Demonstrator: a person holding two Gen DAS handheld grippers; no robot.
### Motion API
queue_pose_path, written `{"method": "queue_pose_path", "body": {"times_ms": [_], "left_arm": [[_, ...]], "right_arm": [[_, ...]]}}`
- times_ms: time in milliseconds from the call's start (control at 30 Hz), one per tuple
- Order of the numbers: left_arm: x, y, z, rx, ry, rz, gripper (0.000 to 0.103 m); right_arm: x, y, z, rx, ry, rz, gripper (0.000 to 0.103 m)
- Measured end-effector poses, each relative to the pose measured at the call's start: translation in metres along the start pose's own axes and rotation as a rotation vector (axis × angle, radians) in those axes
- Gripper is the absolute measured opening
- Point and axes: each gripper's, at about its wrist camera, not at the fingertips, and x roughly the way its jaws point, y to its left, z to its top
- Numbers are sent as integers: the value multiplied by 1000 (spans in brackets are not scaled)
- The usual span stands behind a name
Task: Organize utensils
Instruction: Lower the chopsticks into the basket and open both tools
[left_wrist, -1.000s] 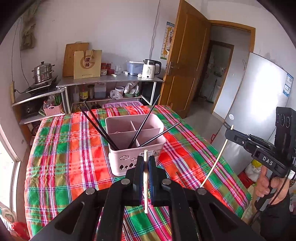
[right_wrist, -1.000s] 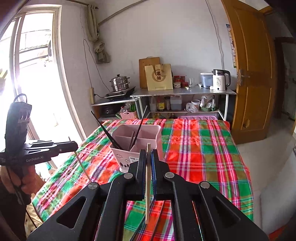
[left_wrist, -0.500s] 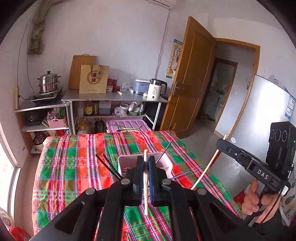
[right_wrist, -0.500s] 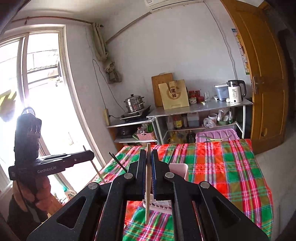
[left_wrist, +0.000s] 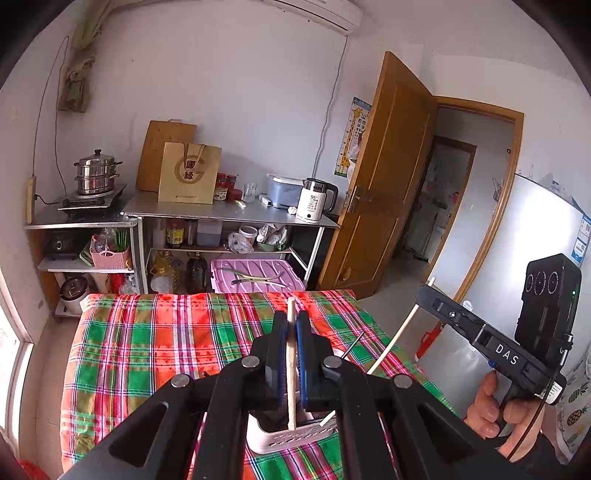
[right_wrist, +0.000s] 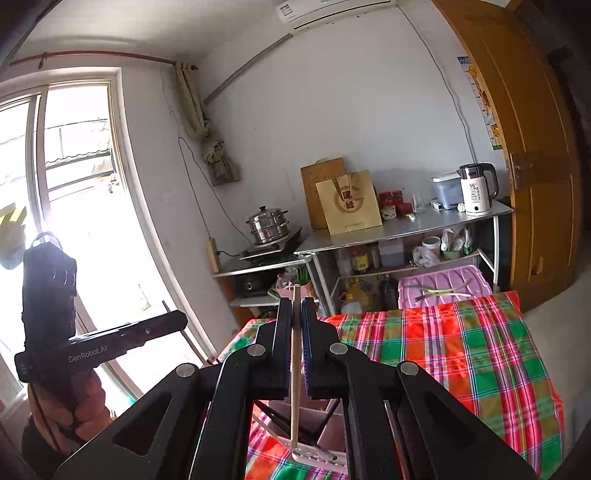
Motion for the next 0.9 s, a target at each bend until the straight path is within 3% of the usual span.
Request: {"method": "queue_pose_path", "body": {"times_ms": [900], "left_arm": [[76, 21, -58, -8, 157, 9, 5]], "right_arm": [[60, -15, -55, -49, 172, -37, 6]]}}
